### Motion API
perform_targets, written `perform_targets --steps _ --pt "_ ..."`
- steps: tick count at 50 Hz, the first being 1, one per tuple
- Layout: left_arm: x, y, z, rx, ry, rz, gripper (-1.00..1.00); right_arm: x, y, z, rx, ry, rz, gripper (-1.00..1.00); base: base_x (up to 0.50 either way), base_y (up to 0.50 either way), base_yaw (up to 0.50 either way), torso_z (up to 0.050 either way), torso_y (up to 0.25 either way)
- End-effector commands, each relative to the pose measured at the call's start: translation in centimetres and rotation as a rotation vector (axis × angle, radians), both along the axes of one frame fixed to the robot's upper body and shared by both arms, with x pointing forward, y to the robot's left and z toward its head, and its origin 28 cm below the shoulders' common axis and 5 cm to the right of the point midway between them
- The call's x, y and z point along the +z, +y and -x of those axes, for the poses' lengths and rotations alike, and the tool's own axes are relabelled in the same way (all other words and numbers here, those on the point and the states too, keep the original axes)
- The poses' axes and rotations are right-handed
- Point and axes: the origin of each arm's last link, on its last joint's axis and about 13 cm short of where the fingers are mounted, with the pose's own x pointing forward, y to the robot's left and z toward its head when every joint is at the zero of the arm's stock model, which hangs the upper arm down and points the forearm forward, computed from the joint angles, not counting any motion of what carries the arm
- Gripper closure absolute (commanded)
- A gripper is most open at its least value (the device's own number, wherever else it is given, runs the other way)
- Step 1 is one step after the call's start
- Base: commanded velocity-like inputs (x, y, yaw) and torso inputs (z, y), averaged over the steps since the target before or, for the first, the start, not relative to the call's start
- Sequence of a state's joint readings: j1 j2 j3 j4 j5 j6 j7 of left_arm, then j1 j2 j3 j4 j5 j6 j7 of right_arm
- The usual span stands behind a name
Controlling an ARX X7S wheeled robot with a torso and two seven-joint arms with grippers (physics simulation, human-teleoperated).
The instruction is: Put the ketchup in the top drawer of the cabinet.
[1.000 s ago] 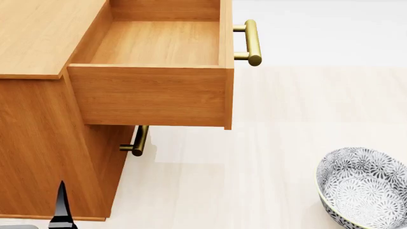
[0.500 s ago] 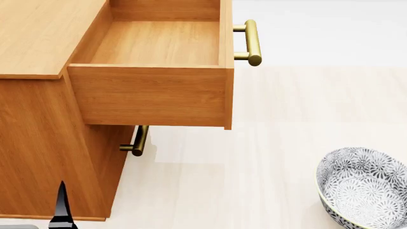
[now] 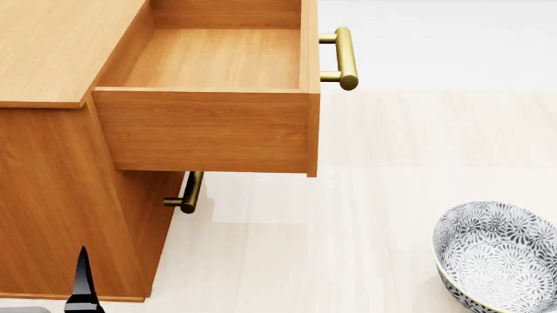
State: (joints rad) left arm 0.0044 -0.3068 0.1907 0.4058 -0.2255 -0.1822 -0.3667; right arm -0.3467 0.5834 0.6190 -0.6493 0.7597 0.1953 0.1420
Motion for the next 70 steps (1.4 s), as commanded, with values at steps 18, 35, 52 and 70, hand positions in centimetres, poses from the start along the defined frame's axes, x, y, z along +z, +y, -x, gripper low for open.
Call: perform_targets --steps 18,35,52,70 --pt "0.0 0.3 0.1 0.005 -0.004 0.004 -1.0 9.8 1.1 -2.2 0.028 -0.196 0.143 1.0 0.0 0.0 0.0 0.0 0.0" --pt "-0.3 0.3 0.0 0.006 0.001 0.007 -1.0 15.2 2.2 -3.6 0.056 -0.299 0.207 1.0 0.0 0.0 0.0 0.0 0.0" --pt "-0.5 0.3 -0.1 0.003 0.006 0.014 -1.0 19.5 4.0 -5.9 0.132 -0.364 0.23 1.0 0.0 0.0 0.0 0.0 0.001" --pt "-0.5 0.0 -0.1 -0.009 0.008 0.017 -1.0 22.3 6.6 -9.7 0.25 -0.39 0.256 1.0 0.0 0.0 0.0 0.0 0.0"
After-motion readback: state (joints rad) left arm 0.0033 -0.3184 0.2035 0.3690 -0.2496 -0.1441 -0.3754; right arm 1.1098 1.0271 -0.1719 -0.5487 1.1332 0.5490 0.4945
